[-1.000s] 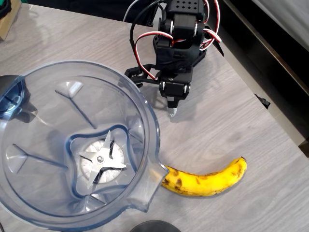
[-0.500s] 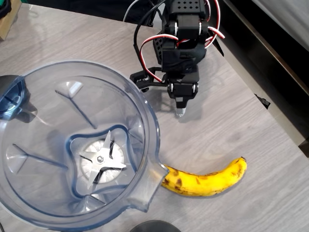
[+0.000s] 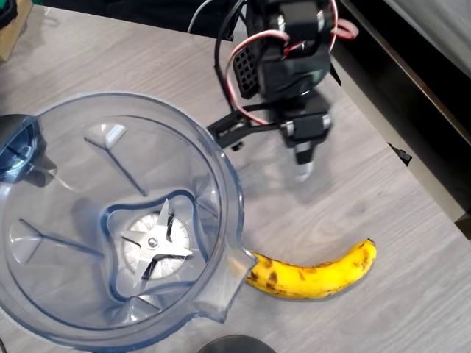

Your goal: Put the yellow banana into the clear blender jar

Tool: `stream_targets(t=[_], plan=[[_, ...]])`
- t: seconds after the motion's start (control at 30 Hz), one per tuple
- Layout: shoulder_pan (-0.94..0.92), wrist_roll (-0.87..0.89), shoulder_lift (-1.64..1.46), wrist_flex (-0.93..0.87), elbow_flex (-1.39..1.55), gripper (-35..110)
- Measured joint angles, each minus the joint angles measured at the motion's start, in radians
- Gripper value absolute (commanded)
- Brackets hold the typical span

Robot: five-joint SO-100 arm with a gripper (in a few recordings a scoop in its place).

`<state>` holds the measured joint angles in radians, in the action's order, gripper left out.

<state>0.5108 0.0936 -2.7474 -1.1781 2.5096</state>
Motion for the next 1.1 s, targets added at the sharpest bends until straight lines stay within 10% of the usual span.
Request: stream_targets(t=[0.43, 1.1], plan=[[0.087, 0.132, 0.968, -0.153, -0.907, 22], [0.043, 0.137, 1.341, -0.028, -0.962, 26]])
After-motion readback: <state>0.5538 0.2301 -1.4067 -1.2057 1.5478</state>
